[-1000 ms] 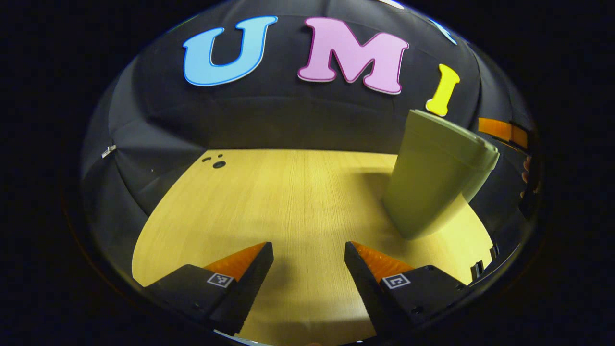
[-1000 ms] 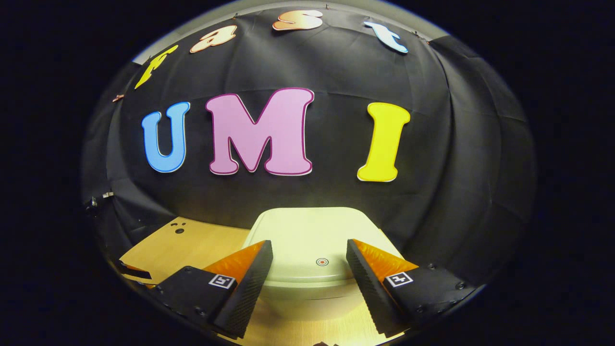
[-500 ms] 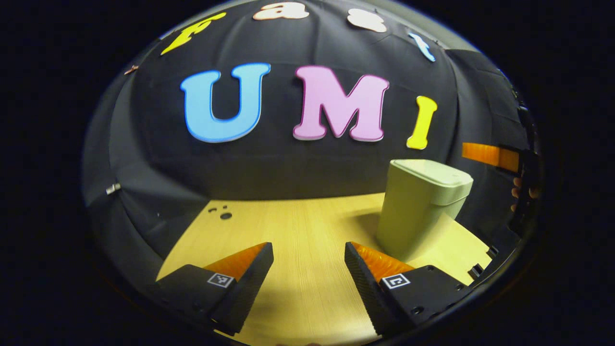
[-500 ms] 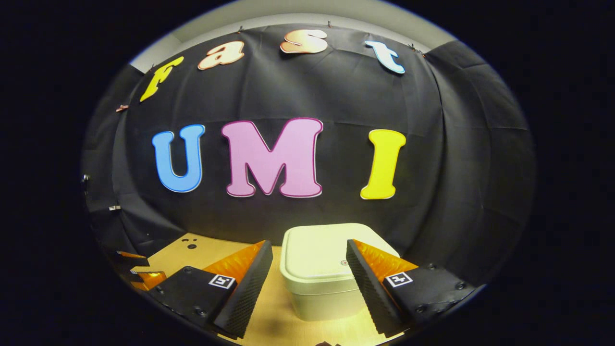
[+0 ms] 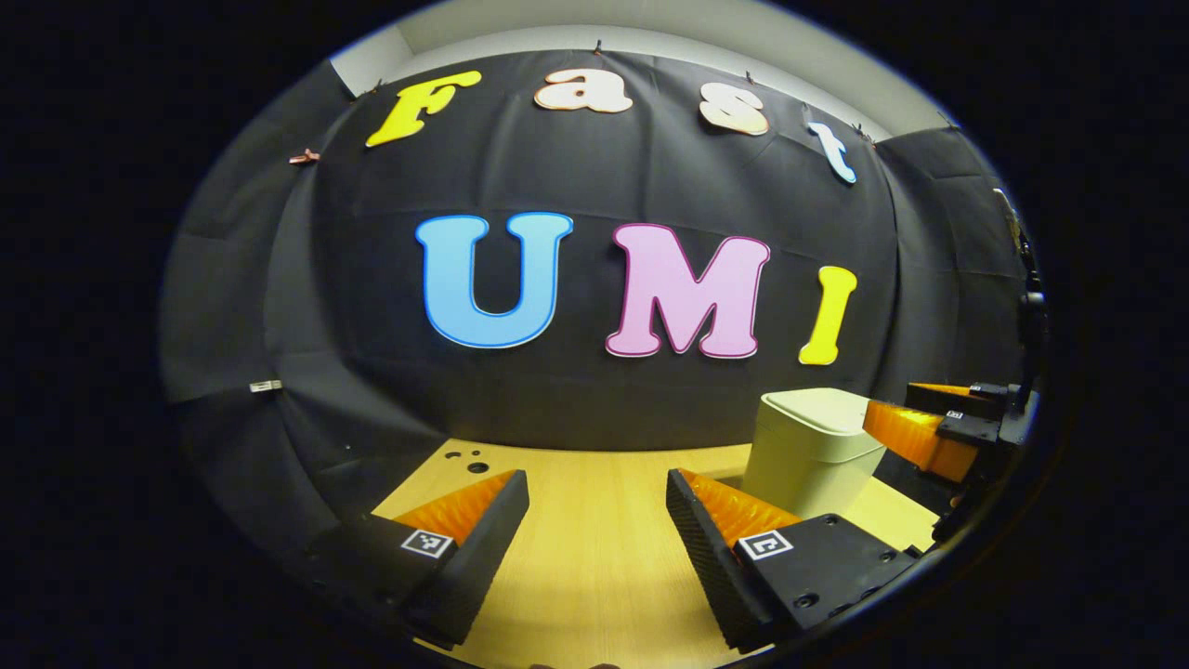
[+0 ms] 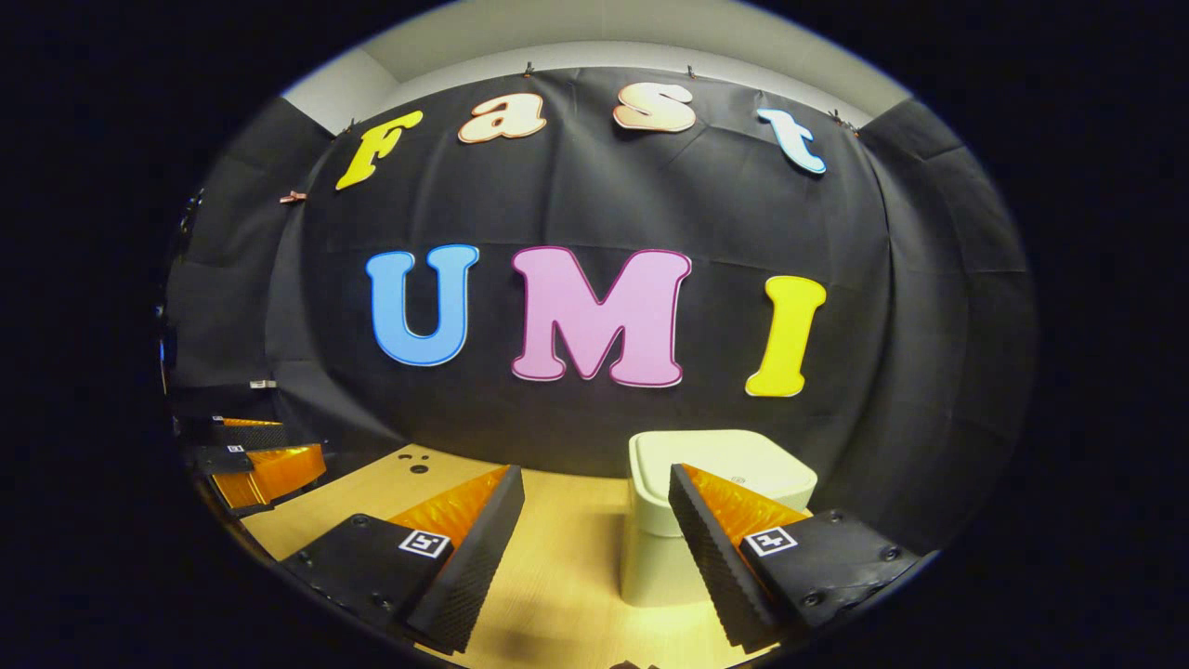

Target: Press the lid of the desktop garbage bin to open it, pick up the crumpled paper on the desktop and throw it into the bin, then pick up the pop can on the desktop and drop it into the bin, and finally close the garbage bin lid.

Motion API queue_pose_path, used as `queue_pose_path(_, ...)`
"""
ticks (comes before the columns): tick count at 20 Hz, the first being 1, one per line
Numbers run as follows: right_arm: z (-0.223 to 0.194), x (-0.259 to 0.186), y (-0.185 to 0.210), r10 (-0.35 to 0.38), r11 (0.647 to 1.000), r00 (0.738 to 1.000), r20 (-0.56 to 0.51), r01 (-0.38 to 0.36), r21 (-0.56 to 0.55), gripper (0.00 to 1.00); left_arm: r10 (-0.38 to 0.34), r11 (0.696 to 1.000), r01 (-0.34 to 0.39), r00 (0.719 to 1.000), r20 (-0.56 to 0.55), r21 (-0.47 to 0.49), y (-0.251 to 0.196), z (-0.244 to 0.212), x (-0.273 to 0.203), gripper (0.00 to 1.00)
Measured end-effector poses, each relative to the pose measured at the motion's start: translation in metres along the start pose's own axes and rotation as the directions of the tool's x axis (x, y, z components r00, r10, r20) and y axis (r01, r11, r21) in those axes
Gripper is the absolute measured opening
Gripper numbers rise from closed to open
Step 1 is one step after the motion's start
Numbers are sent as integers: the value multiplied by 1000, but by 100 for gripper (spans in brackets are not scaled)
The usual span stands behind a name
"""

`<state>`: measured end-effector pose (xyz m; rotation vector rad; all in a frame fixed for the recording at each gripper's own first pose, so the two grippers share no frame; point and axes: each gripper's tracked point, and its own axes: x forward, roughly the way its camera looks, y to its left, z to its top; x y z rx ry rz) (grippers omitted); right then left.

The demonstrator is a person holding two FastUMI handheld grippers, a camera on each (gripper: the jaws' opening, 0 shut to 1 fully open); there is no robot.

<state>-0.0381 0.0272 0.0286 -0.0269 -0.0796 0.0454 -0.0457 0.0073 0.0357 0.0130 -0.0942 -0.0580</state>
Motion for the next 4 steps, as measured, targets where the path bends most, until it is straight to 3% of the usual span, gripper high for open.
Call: queue_pose_path(4, -21, -14, 15, 28, 1000, 999, -40, -28, 3, 99, 30, 998, -33, 997, -69, -53, 9, -27, -13, 96)
